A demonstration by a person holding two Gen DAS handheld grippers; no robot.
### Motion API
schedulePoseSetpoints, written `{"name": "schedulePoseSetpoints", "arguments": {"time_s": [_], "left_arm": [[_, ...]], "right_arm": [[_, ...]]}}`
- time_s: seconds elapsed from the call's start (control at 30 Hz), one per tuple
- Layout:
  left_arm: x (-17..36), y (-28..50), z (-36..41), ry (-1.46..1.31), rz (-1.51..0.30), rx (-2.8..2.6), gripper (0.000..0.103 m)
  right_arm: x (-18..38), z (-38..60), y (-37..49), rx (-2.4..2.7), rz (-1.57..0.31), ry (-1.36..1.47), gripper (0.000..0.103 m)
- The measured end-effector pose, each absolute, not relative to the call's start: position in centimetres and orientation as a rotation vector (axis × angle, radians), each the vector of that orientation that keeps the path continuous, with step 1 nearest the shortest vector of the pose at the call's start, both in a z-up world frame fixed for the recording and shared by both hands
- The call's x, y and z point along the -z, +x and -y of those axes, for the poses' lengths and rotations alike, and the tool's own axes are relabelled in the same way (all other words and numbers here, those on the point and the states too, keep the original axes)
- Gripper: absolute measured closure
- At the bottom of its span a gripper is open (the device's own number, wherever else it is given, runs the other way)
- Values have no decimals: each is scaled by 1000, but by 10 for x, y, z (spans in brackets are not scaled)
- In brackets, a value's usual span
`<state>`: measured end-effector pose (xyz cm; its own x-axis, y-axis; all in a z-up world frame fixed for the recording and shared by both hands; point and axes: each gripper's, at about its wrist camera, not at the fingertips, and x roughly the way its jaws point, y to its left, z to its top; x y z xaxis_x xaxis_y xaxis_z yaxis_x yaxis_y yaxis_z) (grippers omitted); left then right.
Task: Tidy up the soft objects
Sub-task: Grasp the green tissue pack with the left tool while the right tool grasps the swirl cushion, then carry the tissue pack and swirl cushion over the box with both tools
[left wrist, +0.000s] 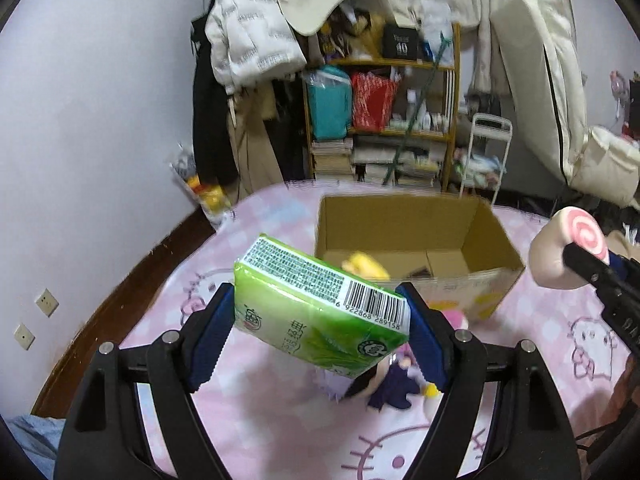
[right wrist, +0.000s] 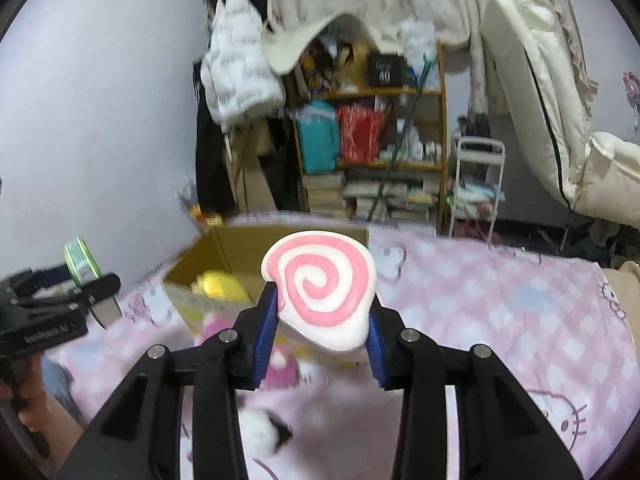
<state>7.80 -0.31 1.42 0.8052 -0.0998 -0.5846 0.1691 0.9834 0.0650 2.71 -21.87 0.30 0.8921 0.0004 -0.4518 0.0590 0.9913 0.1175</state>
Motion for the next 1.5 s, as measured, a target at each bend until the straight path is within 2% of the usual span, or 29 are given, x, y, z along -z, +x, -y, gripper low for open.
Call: {"name": "schedulePoseSetpoints", "arguments": {"time_s": [0.4, 0.67, 1.5], "left_arm": [[-61, 105, 12, 97, -509, 155, 24], [-86, 114, 27, 107, -348, 196, 24], [-25, 160, 43, 91, -421, 273, 24]], "right_arm": [[-44, 221, 62, -6, -384, 144, 61], [-64, 225, 77, -10, -303, 113, 61], [1, 234, 125, -49, -381, 122, 57]]}}
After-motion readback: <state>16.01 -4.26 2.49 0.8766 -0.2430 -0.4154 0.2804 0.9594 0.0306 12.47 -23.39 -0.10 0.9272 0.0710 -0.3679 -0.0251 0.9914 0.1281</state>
